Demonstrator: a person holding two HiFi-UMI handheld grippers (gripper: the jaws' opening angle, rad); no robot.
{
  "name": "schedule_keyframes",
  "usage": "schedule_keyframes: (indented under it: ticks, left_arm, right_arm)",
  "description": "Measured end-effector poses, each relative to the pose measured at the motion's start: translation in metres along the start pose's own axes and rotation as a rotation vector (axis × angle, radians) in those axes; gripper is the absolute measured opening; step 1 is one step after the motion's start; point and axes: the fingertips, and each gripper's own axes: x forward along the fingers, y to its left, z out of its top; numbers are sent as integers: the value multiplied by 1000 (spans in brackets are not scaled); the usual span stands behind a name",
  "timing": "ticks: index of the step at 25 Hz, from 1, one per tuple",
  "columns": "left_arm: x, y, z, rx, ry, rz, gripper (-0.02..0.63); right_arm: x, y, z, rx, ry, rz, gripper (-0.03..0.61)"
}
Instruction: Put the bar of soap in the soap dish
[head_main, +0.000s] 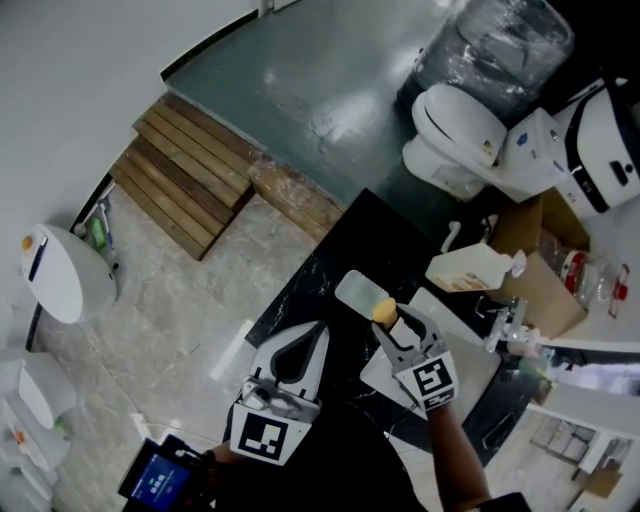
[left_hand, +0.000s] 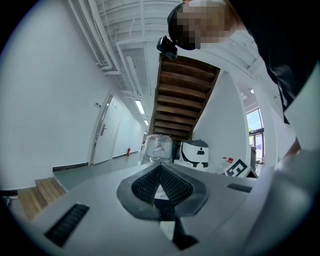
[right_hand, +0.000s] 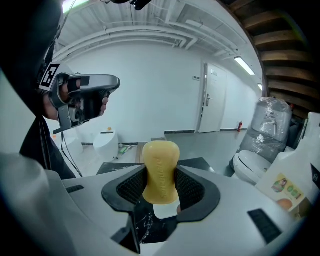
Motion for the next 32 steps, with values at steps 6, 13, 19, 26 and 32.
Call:
schedule_keyframes:
  ticks: [6, 13, 19, 26, 32]
  left_arm:
    - [2, -1, 1, -2, -2, -4, 0]
    - [3, 1, 1, -4, -2, 4, 0]
    - [1, 2, 1, -10, -9, 10, 2]
    - [1, 6, -3, -25, 2, 22, 2]
    - [-1, 10, -4, -24, 10, 34, 0]
  right_arm:
    - [11, -4, -13, -13, 36, 20, 172]
    - [27, -4, -23, -24, 61, 44, 172]
    - [35, -3, -34, -31, 85, 65, 172]
    - [48, -5, -50, -28, 126, 82, 172]
    - [55, -7, -59, -29, 148, 85, 172]
